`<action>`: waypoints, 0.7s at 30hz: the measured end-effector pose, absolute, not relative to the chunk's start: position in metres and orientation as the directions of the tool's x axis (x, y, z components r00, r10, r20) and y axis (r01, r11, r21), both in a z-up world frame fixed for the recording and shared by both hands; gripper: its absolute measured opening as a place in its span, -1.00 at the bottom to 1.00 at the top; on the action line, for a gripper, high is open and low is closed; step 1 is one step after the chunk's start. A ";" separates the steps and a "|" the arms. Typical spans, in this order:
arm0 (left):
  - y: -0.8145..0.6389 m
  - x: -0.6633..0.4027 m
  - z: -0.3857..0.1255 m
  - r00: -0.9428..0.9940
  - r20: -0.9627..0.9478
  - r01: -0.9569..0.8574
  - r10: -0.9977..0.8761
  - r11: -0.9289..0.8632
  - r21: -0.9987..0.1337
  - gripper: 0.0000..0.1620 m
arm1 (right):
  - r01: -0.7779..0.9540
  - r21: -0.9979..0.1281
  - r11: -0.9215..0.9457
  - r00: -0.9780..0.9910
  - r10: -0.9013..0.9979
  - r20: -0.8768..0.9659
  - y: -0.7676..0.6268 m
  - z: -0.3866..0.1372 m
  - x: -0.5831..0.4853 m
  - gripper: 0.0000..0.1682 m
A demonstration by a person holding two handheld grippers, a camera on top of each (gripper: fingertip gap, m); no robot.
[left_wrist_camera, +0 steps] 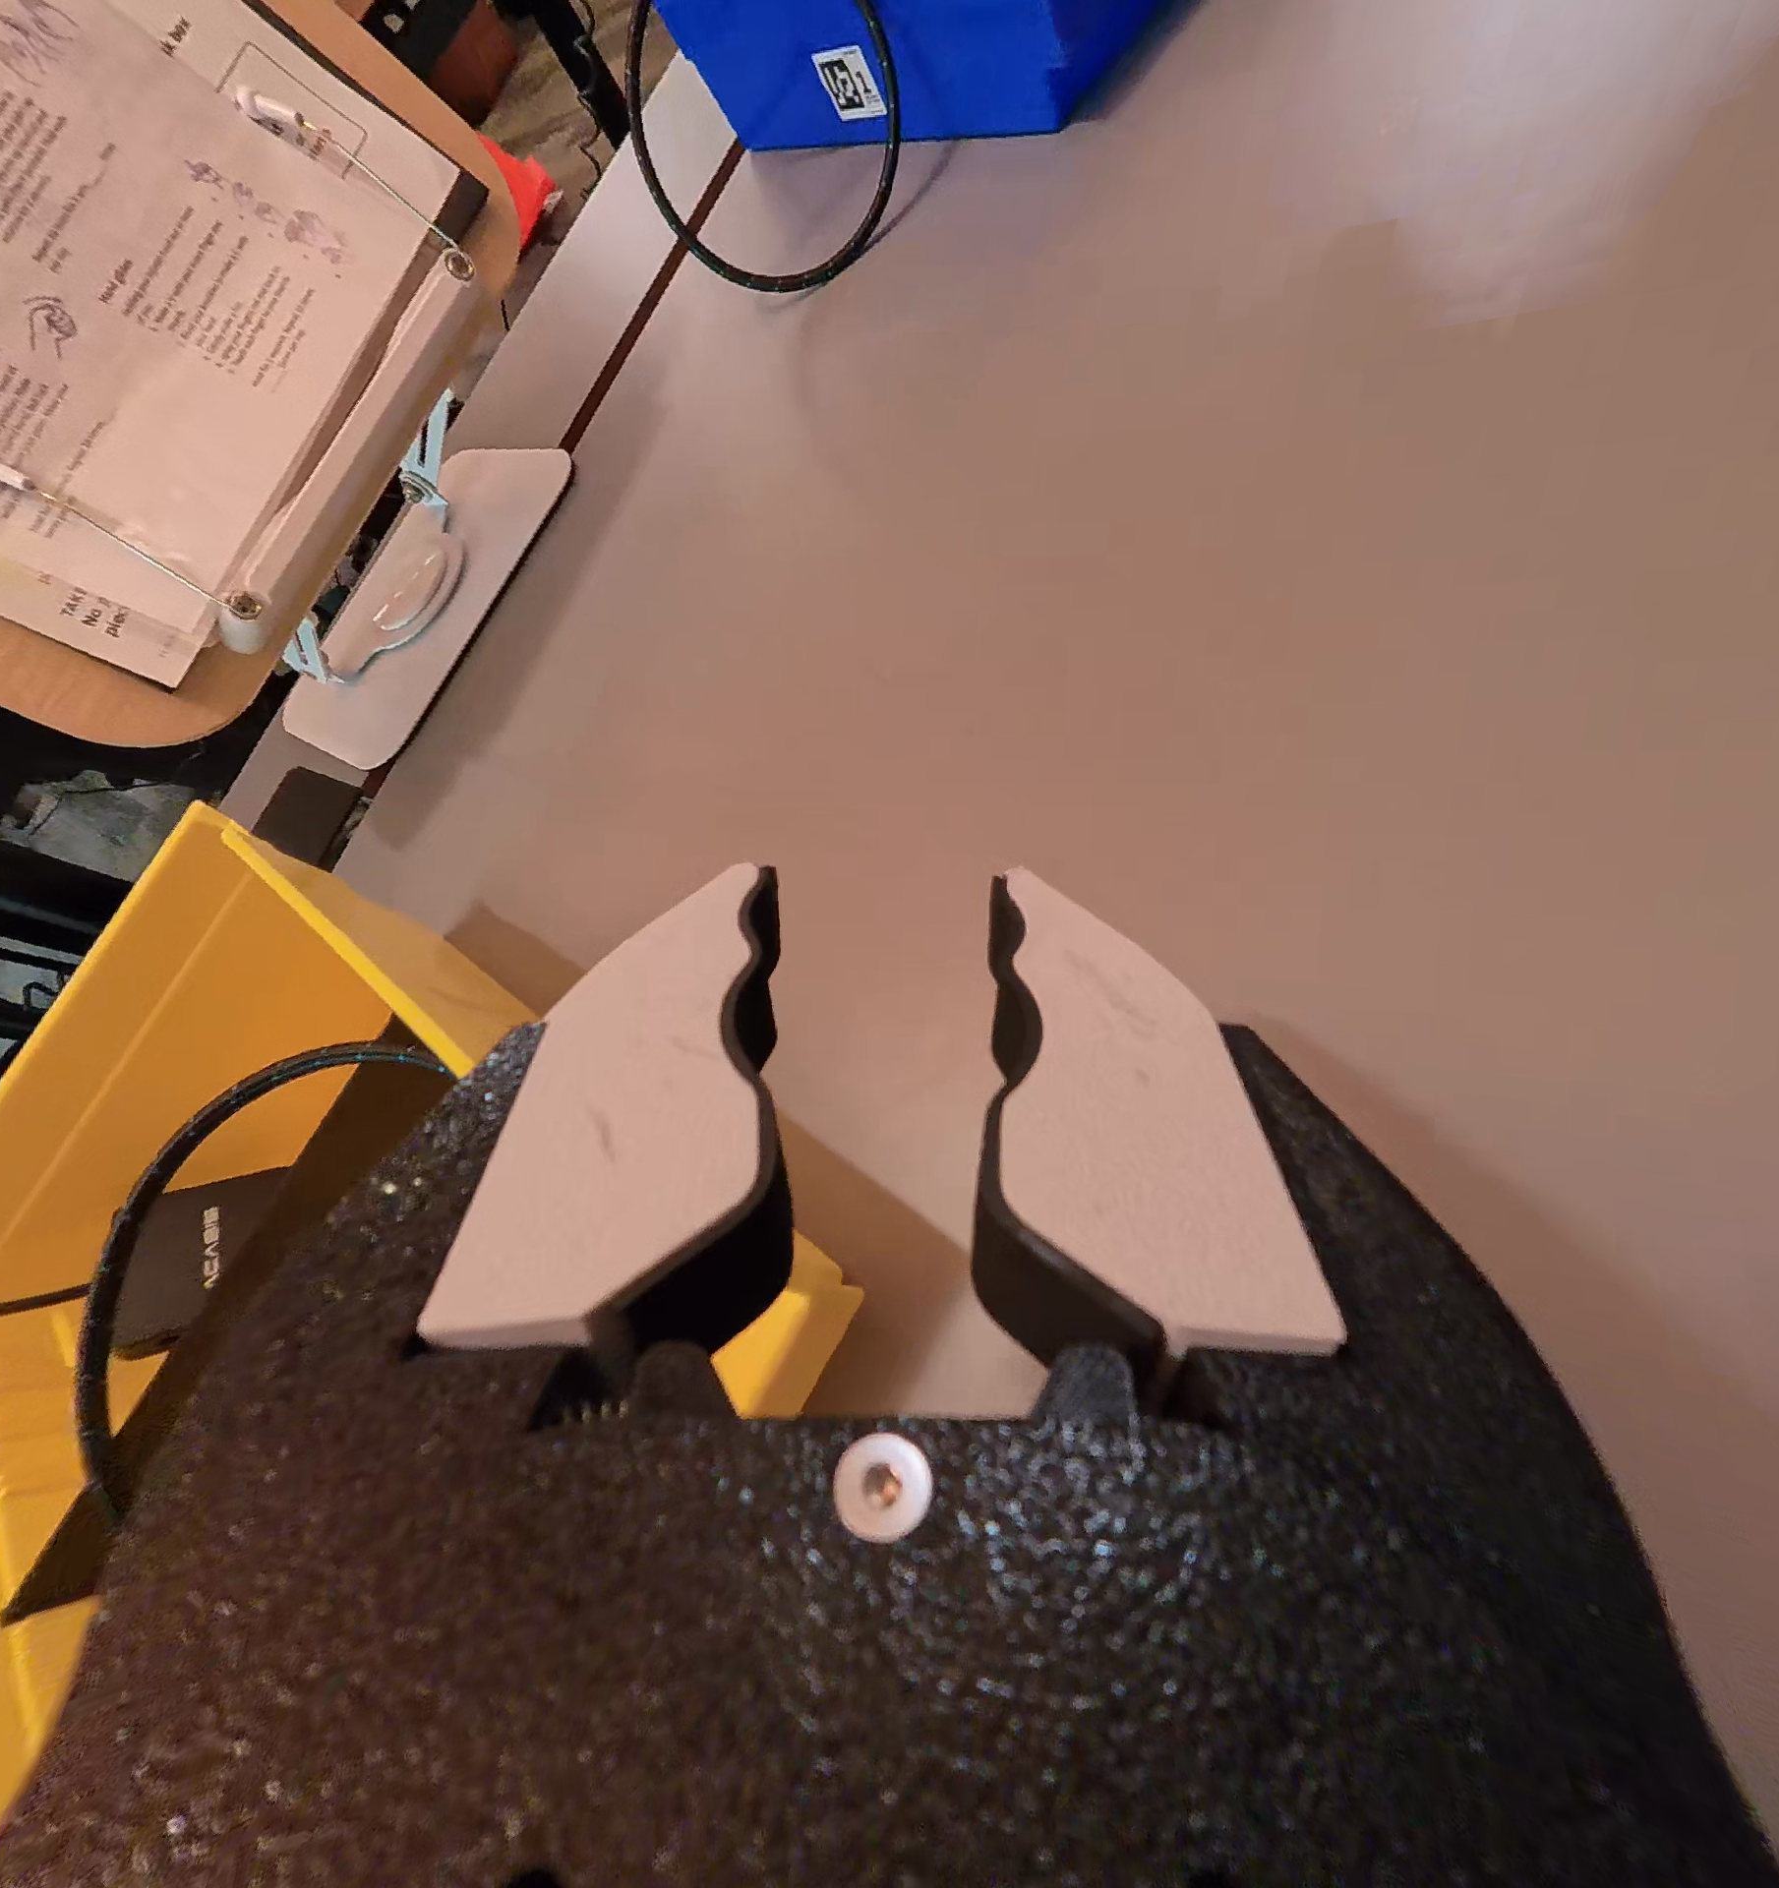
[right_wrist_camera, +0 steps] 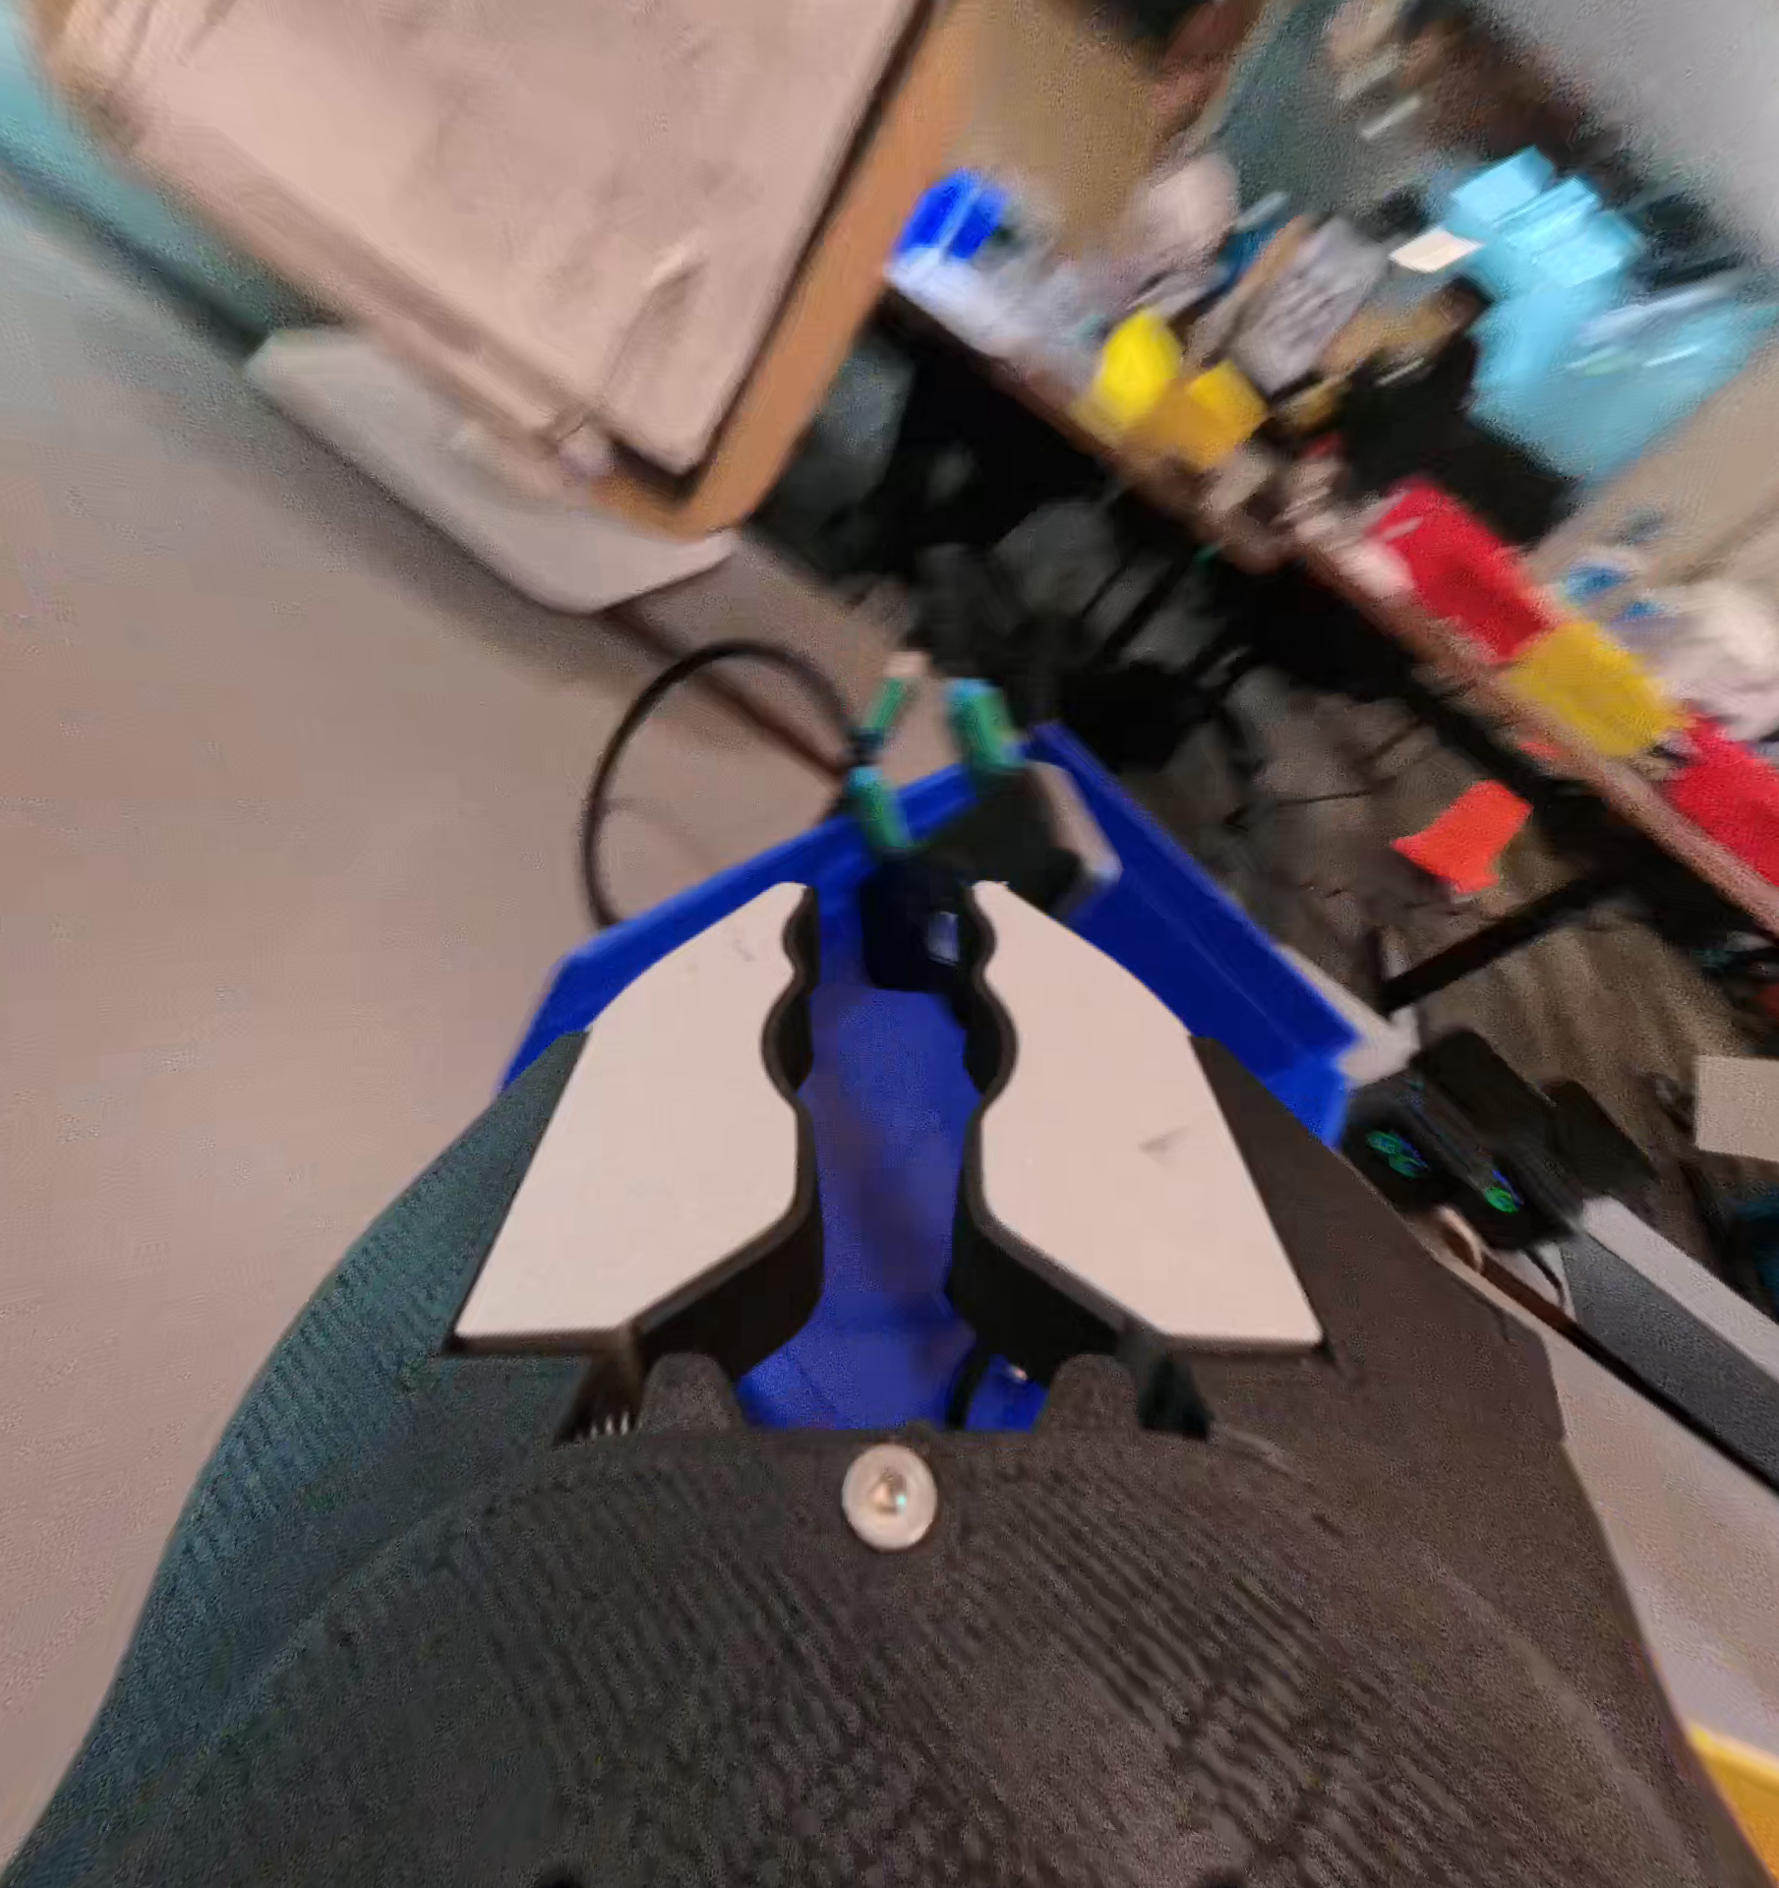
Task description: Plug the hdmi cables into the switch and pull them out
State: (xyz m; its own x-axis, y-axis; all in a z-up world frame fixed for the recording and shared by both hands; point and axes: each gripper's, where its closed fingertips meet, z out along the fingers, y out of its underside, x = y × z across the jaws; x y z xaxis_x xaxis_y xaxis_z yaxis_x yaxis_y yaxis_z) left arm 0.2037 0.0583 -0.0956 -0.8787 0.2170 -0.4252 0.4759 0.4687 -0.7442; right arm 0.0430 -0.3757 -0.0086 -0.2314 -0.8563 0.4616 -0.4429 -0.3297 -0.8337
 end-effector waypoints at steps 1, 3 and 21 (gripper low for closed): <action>0.058 0.202 -0.097 -0.881 -0.418 0.473 0.224 0.468 -0.746 -0.52 | -0.542 -0.766 -0.345 -0.164 -0.851 0.499 -0.369 -0.018 0.061 -0.63; 0.059 0.200 -0.101 -0.877 -0.415 0.481 0.244 0.476 -0.736 -0.52 | -0.660 -0.636 -0.399 -0.045 -0.825 0.563 -0.362 -0.030 0.099 -0.60; 0.067 0.209 -0.121 -0.907 -0.310 0.417 0.286 0.494 -0.763 -0.53 | -0.931 -0.273 -0.243 -0.024 -0.705 0.709 -0.452 -0.080 0.178 -0.81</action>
